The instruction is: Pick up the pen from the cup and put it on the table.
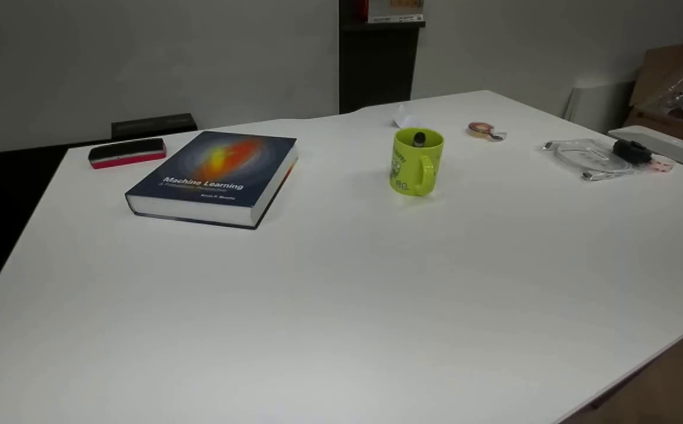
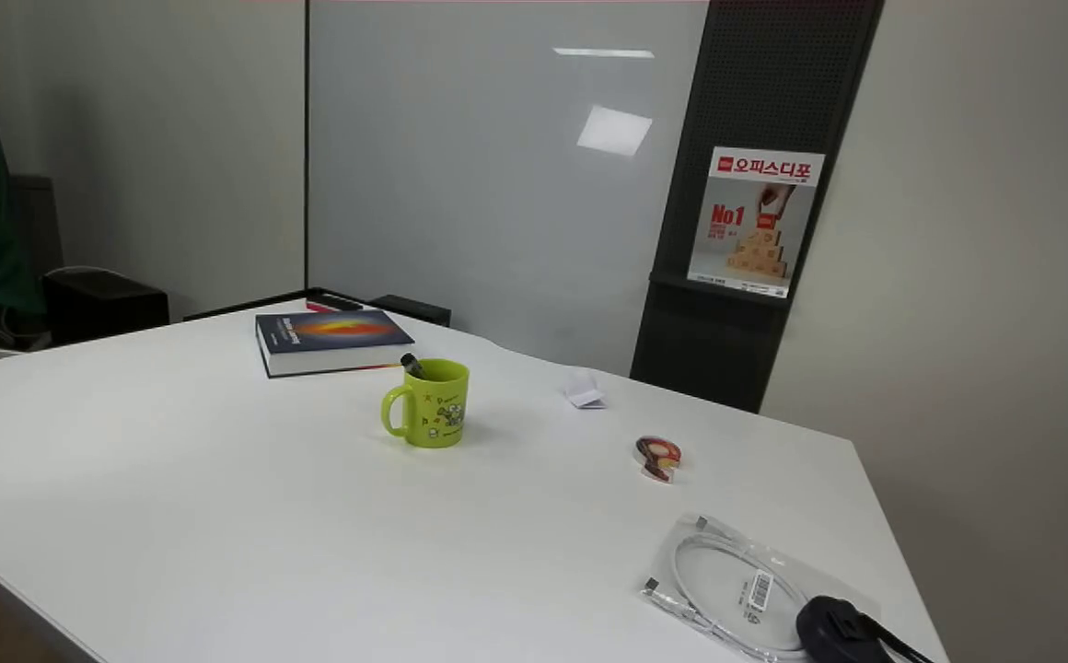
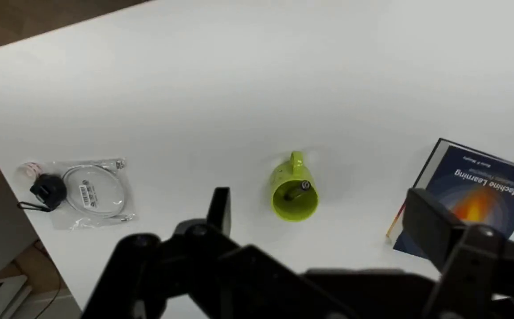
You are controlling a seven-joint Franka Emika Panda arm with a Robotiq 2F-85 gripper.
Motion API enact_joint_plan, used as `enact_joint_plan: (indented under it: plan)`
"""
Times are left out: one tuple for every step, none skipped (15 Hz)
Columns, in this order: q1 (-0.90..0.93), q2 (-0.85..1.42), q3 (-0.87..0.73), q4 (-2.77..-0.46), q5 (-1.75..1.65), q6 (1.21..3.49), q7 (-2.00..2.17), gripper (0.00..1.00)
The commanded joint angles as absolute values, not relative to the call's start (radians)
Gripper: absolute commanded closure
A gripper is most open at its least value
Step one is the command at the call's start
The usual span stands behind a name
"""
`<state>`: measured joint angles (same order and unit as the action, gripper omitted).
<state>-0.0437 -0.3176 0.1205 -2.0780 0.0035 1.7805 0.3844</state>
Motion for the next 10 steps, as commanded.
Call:
enact_joint_plan:
  plan:
    - [-0.055,-0.150,0.107,-1.964,-0.034,1.869,0.454,0.00]
    - [-0.055,-0.114,0.099,-1.949,-0.031,1.902,0.471,0.00]
    - [-0.054,-0.074,0.091,-1.935,-0.028,1.932,0.492,0.00]
    - [-0.051,-0.042,0.084,-1.922,-0.028,1.951,0.511,0.00]
    - [-0.047,-0.010,0.077,-1.912,-0.029,1.968,0.533,0.00]
    - [-0.043,0.020,0.070,-1.903,-0.030,1.983,0.556,0.00]
    - [-0.039,0.046,0.062,-1.897,-0.036,1.999,0.585,0.00]
    - [-0.033,0.070,0.056,-1.894,-0.039,2.013,0.611,0.00]
    - [-0.027,0.087,0.050,-1.897,-0.036,2.033,0.630,0.00]
    - [-0.021,0.099,0.043,-1.904,-0.029,2.044,0.650,0.00]
